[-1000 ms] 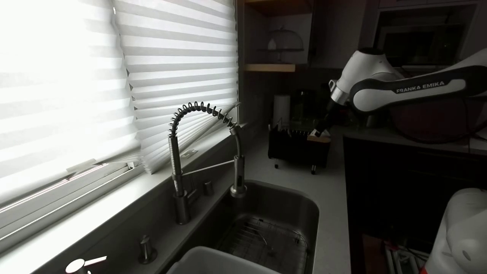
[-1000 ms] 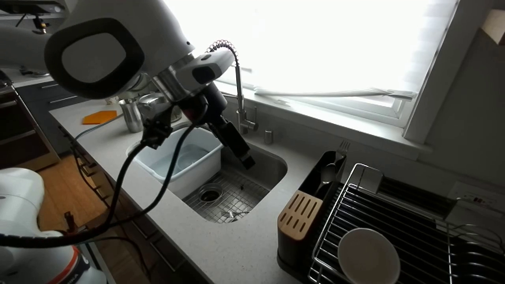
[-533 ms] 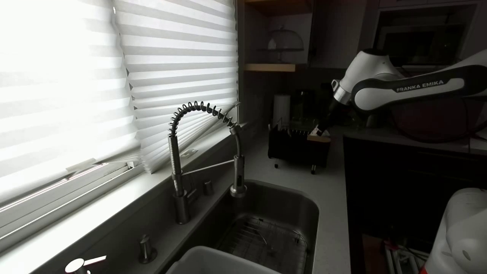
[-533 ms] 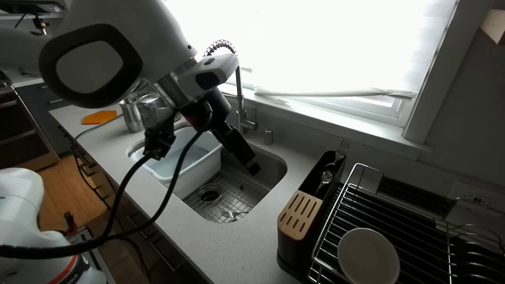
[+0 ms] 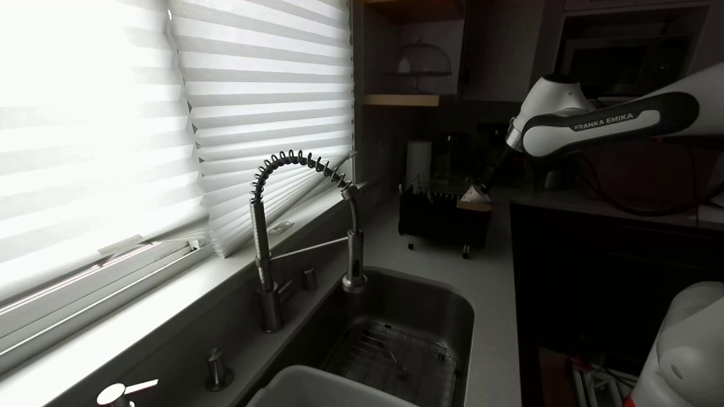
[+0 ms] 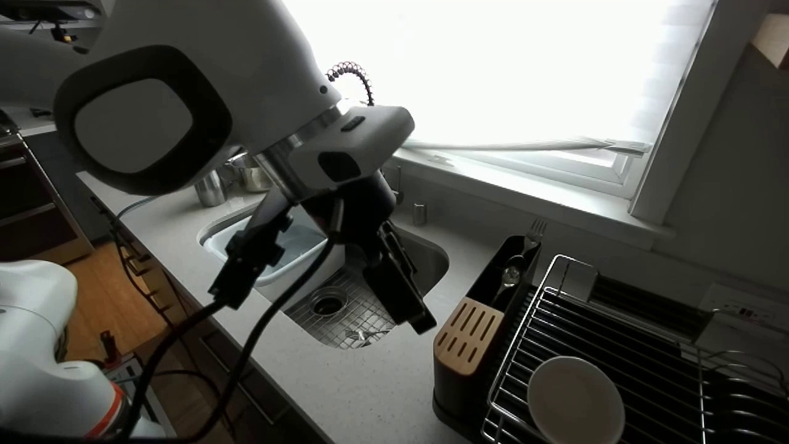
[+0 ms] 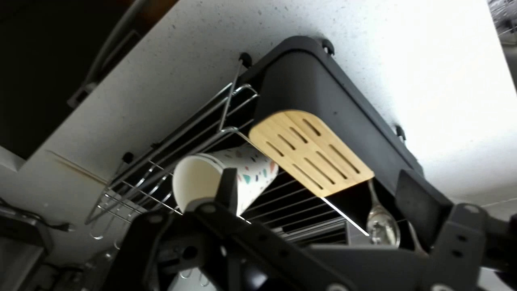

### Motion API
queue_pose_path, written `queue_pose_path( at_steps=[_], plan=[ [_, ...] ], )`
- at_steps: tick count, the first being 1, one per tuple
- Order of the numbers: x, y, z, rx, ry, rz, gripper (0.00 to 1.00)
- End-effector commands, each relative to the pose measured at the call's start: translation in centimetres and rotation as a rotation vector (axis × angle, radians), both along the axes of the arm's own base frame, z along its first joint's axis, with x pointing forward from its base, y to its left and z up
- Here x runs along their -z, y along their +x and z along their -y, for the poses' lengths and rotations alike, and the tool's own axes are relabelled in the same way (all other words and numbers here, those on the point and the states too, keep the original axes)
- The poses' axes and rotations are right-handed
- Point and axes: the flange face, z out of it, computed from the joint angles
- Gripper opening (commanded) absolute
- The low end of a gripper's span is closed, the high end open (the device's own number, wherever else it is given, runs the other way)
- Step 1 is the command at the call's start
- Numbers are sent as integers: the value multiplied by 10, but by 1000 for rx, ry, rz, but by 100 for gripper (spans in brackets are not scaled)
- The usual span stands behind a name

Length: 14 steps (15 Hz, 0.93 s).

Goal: Place the cup beside the sink then put the spoon and the fork in it

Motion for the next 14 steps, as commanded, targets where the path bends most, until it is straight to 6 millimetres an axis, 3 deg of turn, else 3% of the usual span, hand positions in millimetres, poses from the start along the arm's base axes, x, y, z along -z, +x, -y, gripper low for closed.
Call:
queue_pose_path(
  at_steps=[1, 7, 14],
  plan=[
    [9, 1, 46, 141, 117, 69, 100],
    [16, -2, 103, 224, 163, 235, 100],
    [35, 15, 137, 201, 204, 302, 100]
  ],
)
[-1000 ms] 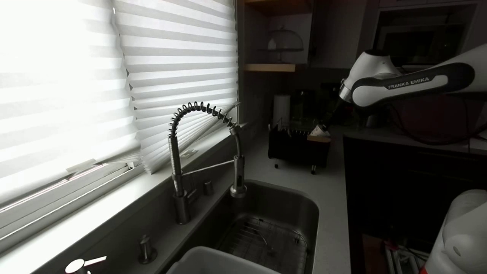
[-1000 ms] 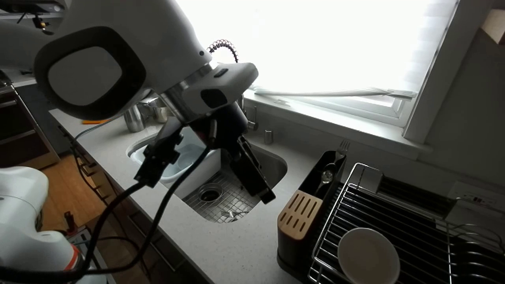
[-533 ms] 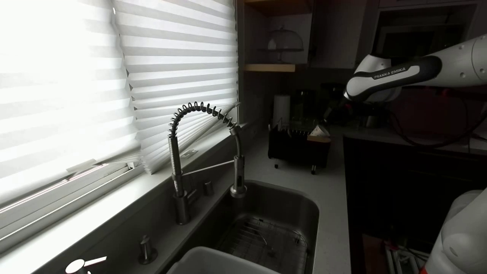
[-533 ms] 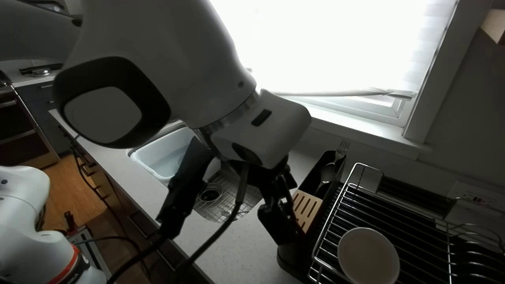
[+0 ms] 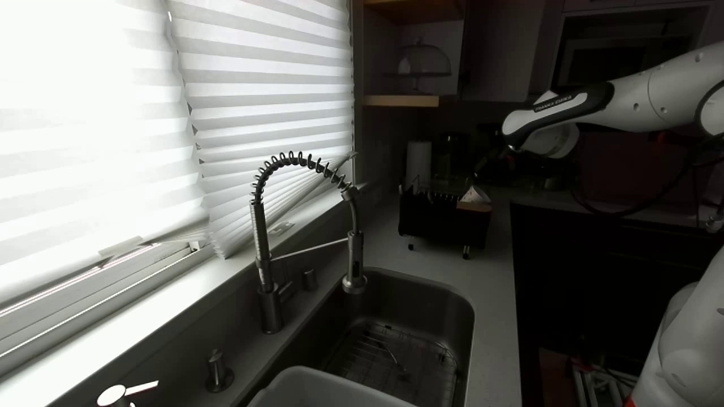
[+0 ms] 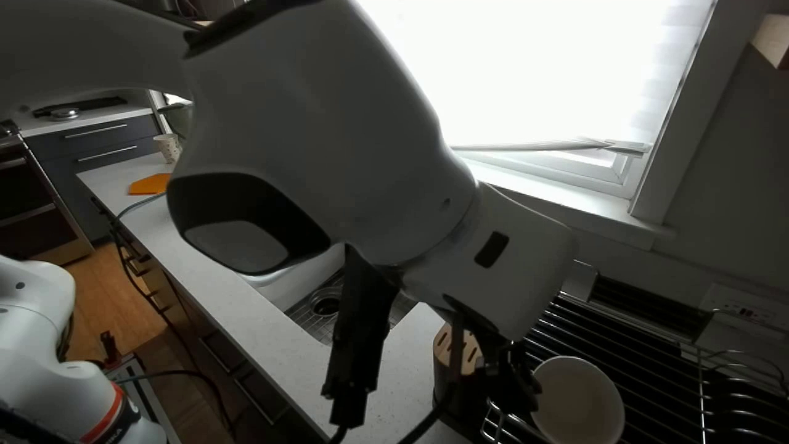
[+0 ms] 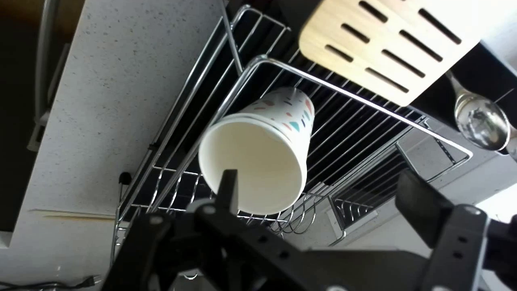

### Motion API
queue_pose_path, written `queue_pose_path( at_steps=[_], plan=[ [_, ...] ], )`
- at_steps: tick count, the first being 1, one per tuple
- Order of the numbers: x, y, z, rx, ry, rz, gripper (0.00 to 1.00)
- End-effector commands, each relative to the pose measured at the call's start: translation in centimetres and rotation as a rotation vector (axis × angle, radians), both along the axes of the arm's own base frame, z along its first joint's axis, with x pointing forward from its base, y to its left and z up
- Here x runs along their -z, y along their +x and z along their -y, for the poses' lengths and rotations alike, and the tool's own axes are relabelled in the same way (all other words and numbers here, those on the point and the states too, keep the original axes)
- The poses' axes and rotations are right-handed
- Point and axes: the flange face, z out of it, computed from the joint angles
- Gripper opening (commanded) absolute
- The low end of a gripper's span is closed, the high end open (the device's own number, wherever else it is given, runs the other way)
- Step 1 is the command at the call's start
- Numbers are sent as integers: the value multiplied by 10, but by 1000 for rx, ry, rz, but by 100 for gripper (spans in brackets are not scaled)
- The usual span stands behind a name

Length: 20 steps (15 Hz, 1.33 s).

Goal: Place the cup beside the sink then put the spoon and the fork in it

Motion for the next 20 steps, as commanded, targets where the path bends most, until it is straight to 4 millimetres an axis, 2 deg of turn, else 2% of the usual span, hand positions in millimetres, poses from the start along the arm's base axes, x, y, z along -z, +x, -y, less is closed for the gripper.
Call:
queue_pose_path(
  at_steps=[1, 8, 9, 10, 11, 14, 19, 20],
  plan=[
    [12, 16, 20, -16, 9, 17, 100],
    [38, 38, 36, -20, 43, 20, 100],
    [42, 41, 36, -22, 47, 20, 94],
    [43, 44, 37, -20, 50, 16, 75],
    [44, 47, 38, -22, 49, 16, 65],
    [46, 53, 39, -25, 48, 5, 42],
    [36, 55, 41, -27, 26, -14, 4],
    [33, 54, 41, -27, 20, -18, 0]
  ],
)
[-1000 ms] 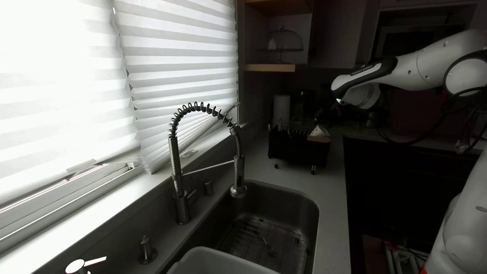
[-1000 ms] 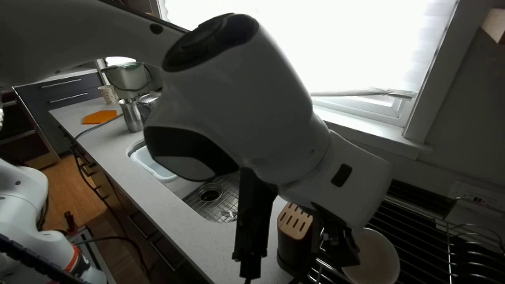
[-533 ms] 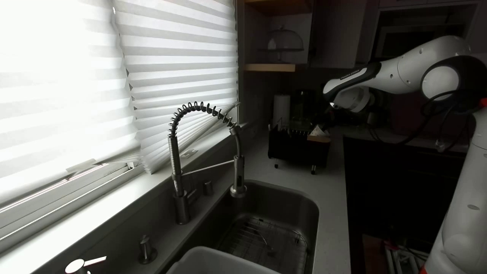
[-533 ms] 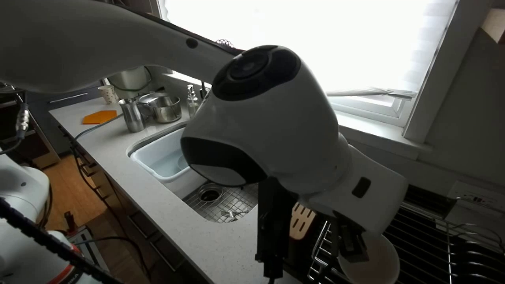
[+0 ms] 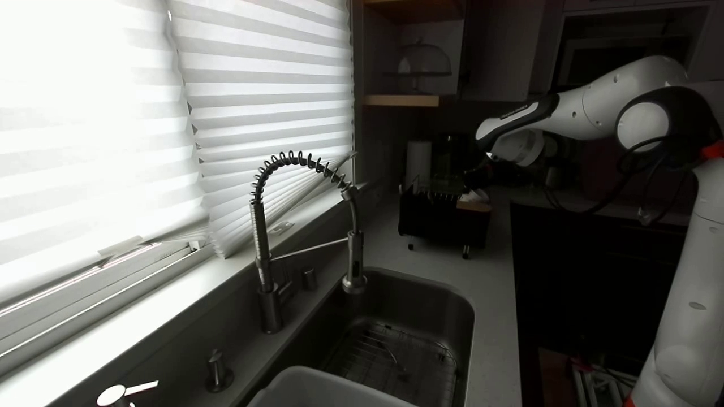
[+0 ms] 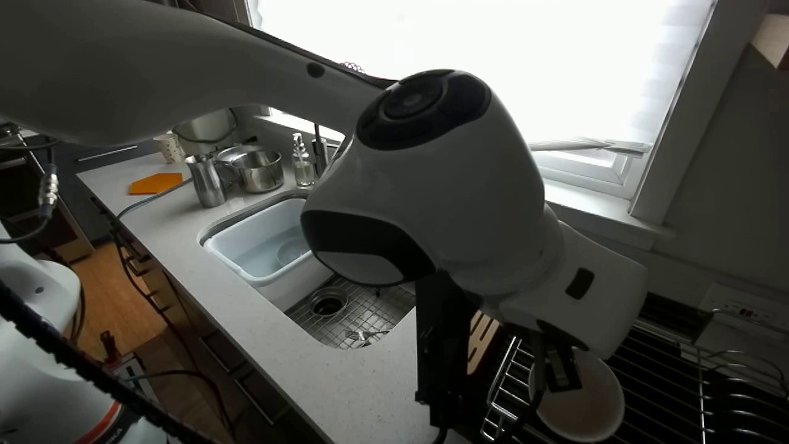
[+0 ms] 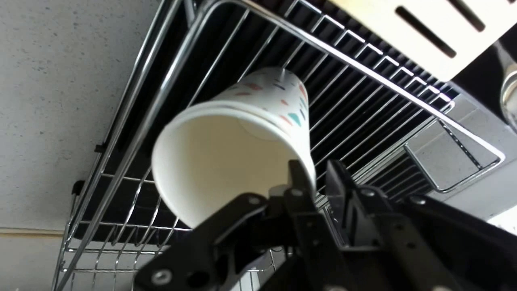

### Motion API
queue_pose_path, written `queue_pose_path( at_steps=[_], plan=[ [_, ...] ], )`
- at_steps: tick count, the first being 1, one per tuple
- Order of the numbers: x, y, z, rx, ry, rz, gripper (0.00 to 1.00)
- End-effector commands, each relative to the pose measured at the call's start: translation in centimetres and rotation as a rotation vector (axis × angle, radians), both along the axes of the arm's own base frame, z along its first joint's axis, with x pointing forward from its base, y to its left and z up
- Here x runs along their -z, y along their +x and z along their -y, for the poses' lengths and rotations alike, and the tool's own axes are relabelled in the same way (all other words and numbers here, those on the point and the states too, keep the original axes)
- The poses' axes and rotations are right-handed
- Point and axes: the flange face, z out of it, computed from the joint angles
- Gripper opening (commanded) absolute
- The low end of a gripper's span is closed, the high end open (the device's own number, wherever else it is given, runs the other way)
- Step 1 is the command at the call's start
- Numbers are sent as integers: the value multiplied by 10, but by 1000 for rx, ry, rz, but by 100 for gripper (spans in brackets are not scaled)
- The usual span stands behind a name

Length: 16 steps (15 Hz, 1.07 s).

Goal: Place the cup beside the sink then put the spoon and the fork in it

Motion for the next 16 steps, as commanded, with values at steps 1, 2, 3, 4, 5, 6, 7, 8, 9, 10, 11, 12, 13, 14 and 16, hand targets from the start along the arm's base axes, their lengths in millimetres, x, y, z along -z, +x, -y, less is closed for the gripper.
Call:
queue_pose_path(
  at_steps=[1, 2, 3, 4, 5, 6, 7, 8, 9, 10, 11, 12, 13, 14, 16],
  plan=[
    [-10, -3, 5, 0, -17, -31, 0],
    [-16, -4, 4, -5, -27, -36, 0],
    [-22, -5, 3, -8, -40, -41, 0],
    [-29, -6, 1, -16, -59, -46, 1],
    [-37, -7, -1, -27, -76, -53, 1],
    [-45, -9, -4, -34, -97, -61, 1],
    [-54, -10, -9, -51, -116, -66, 1],
    [-65, -12, -14, -70, -140, -74, 1],
    [-74, -12, -21, -99, -167, -78, 1],
    [-85, -12, -28, -126, -191, -81, 1],
    [-96, -12, -37, -150, -216, -83, 1],
    [-107, -10, -48, -181, -252, -68, 1],
    [-121, -8, -59, -201, -290, -54, 1],
    [-134, -8, -74, -240, -320, -32, 1],
    [-158, -7, -104, -325, -349, -16, 1]
  ],
)
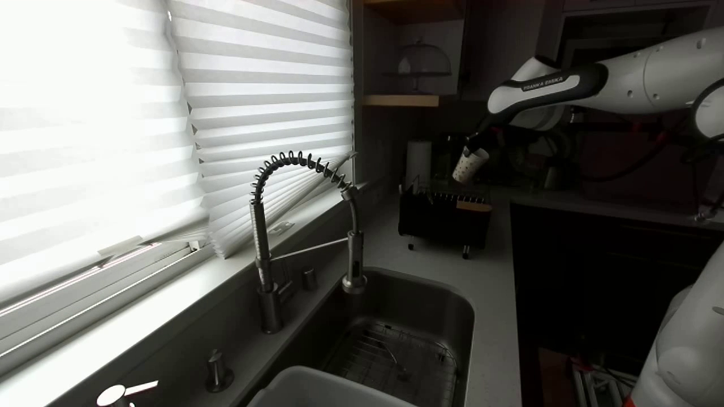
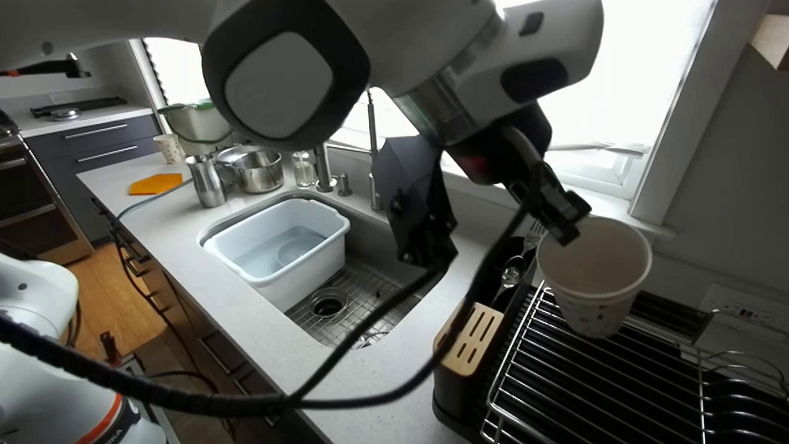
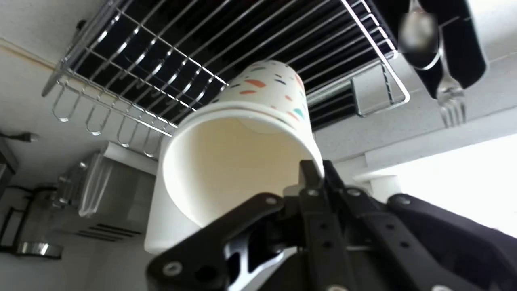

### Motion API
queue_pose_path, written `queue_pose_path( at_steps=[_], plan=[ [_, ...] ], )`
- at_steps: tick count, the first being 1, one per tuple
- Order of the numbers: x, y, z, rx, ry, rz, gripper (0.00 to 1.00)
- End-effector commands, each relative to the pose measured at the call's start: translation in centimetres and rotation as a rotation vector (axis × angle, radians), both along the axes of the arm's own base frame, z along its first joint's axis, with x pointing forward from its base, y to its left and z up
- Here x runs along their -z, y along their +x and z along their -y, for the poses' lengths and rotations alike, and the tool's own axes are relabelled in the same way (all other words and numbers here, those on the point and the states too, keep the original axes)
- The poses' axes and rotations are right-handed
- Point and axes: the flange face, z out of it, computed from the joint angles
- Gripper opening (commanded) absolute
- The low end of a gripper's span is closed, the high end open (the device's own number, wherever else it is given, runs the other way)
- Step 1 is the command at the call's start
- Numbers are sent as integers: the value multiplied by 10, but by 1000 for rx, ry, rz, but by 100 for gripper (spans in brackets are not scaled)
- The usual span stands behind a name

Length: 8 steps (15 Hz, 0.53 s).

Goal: Place the cup beside the sink then put the spoon and the fork in it

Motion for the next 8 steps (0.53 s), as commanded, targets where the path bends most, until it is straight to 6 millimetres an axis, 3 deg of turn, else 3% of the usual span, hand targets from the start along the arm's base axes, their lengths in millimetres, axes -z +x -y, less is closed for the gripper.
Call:
queue_pose_path(
  at_steps=[1, 4, 8],
  plan=[
    [-31, -8, -60, -161, -50, 7, 1],
    [-43, -5, -114, -308, 21, -56, 1],
    [-36, 4, -167, -435, 89, -193, 1]
  ],
)
